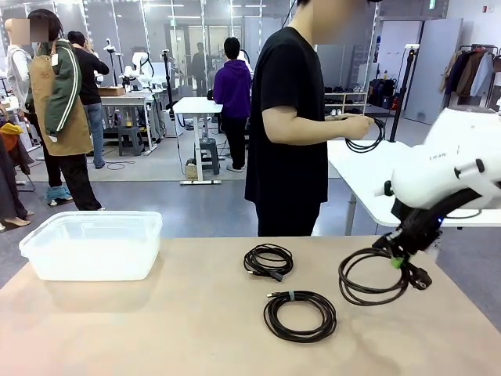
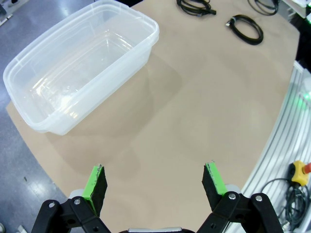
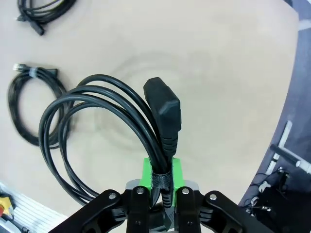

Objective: Organize and store the cables.
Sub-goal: Place the Power Cable into the Organizing box.

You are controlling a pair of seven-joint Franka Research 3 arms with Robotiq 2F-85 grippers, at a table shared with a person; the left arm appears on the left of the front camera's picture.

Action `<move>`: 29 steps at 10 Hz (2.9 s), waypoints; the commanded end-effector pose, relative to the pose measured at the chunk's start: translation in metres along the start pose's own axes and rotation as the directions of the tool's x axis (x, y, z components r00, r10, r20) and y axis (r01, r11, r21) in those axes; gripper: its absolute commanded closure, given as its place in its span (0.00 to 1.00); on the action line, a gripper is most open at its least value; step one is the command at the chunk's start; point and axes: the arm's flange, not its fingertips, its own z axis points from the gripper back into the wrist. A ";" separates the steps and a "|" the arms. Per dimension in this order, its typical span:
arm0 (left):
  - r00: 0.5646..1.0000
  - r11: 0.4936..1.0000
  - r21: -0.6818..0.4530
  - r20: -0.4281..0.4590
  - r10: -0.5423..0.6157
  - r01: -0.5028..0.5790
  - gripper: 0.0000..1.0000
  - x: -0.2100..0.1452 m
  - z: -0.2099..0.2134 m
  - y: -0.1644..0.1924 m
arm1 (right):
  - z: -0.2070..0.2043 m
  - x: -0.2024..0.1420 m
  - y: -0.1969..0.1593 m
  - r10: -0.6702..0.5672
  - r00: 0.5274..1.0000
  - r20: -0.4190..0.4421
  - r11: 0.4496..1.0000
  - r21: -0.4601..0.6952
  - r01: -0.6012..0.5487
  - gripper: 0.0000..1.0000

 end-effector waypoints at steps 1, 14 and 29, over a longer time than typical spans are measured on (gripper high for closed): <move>1.000 1.000 -0.014 0.016 -0.011 0.011 0.00 -0.001 0.000 0.001 | 0.022 0.019 0.030 0.050 0.999 0.010 0.998 0.026 -0.051 1.00; 1.000 1.000 -0.014 0.016 -0.011 0.011 0.00 -0.001 0.000 0.001 | -0.064 0.079 0.334 0.438 0.899 0.027 0.874 0.219 -0.433 1.00; 0.998 0.998 -0.016 -0.020 -0.057 0.057 0.00 0.012 -0.003 -0.004 | -0.063 0.062 0.281 0.466 0.884 0.034 0.869 0.173 -0.464 0.00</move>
